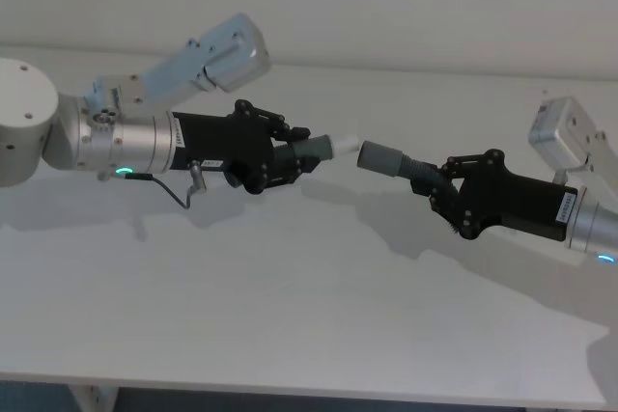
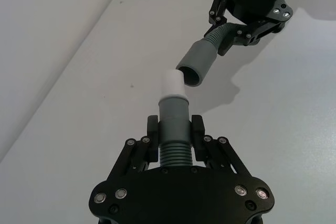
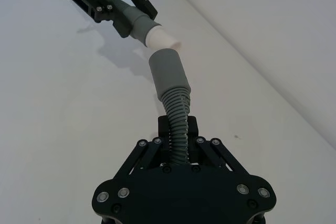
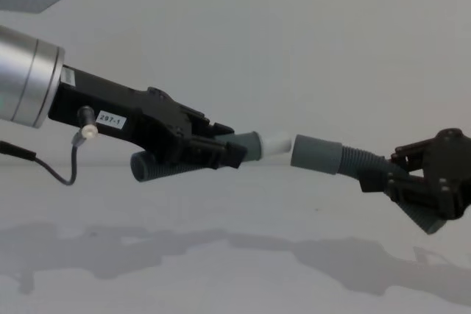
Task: Use both hands to pick up one end of the pipe from the table, align the ends, and insert them.
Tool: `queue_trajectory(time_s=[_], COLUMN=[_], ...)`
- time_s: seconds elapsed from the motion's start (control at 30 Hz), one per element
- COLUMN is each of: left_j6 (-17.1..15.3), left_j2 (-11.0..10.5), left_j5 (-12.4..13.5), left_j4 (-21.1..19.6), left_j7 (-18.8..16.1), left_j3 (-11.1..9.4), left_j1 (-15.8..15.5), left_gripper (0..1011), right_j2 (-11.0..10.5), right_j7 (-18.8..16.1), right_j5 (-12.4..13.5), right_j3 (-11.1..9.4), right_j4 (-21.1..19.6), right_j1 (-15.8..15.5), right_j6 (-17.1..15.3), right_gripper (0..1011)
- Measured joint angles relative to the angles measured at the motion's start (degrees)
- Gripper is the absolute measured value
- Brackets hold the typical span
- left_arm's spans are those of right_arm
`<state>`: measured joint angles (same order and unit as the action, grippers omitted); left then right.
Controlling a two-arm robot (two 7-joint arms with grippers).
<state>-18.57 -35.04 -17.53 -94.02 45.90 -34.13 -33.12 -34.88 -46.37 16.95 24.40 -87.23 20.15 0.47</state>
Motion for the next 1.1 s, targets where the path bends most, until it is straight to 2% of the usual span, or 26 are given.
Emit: queue_trajectory(time_s=[0.63, 1.1], left_j6=[-0.7, 0.37], left_j2=[0.28, 0.66], left_j5=[-1.17, -2.41], left_j4=[1.08, 2.26], left_j7=[0.62, 1.73], left_j3=[-1.46, -2.22], left_j1=[-1.15, -2.09], left_gripper=[354, 354], right_j2=[0.0, 0.16], right_j7=[0.73, 0.72], right_j5=[1.29, 1.91], right_j3=[0.66, 1.61], right_j4=[-0.27, 0.38], right_j1=[0.55, 1.56], right_j6=[-0.86, -1.06], right_gripper=[174, 174])
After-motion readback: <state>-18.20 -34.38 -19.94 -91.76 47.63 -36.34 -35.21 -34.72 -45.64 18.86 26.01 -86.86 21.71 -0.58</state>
